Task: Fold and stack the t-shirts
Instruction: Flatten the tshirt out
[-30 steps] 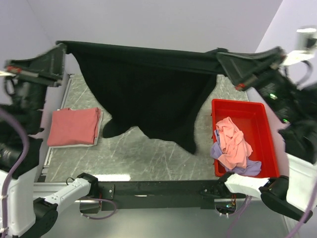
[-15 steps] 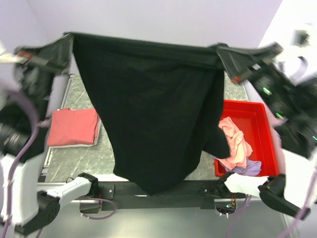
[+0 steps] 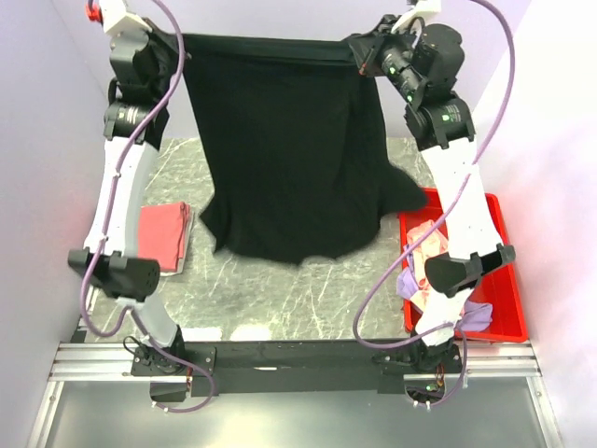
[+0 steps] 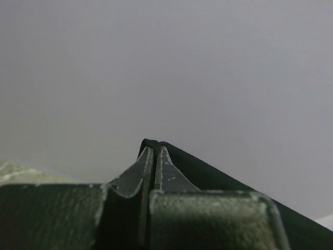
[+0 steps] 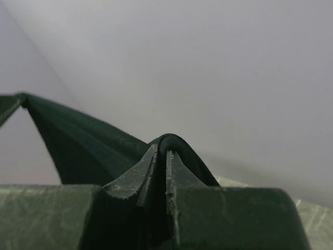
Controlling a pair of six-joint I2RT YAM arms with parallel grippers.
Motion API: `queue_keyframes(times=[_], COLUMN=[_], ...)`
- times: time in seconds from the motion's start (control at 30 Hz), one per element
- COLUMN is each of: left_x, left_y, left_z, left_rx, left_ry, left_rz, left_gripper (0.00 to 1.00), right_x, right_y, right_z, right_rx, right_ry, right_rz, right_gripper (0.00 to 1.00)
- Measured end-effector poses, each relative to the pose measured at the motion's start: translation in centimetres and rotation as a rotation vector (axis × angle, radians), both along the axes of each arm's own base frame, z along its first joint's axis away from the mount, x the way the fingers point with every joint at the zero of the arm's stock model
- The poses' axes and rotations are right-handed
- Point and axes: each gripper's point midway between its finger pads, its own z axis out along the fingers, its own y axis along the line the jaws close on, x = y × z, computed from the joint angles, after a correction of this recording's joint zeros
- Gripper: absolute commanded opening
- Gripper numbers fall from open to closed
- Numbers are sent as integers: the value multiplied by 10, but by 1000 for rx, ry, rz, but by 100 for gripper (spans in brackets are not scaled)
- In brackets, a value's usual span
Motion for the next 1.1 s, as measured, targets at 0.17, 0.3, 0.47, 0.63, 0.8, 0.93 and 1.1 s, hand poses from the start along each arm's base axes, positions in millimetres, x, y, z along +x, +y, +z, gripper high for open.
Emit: queue_keyframes(times=[0.17, 0.3, 0.47, 0.63, 0.8, 0.93, 1.1], left_x=[0, -38, -101, -143, -185, -235, -258], left_y=[5, 7, 15, 33, 52, 71, 87], left_z=[42, 70, 16, -123, -297, -379, -379], left_rx=[31, 55, 54, -40, -205, -313, -377], left_ry=[-107, -195, -156, 61, 438, 658, 655], left_rz=[-7, -33, -33, 29, 179, 364, 477], left_gripper=[1, 1, 1, 1, 1, 44, 69], right_x=[2, -24, -77, -135, -198, -259, -285], right_y=[3, -2, 3, 39, 79, 81, 67], right_z=[8, 27, -6, -142, -326, -417, -445], right_rx=[-20, -27, -84, -162, -287, -364, -383], right_ry=[-53, -116, -89, 126, 509, 749, 871], right_rz=[15, 33, 122, 280, 454, 533, 509], right_gripper=[0, 0, 0, 0, 0, 36, 82])
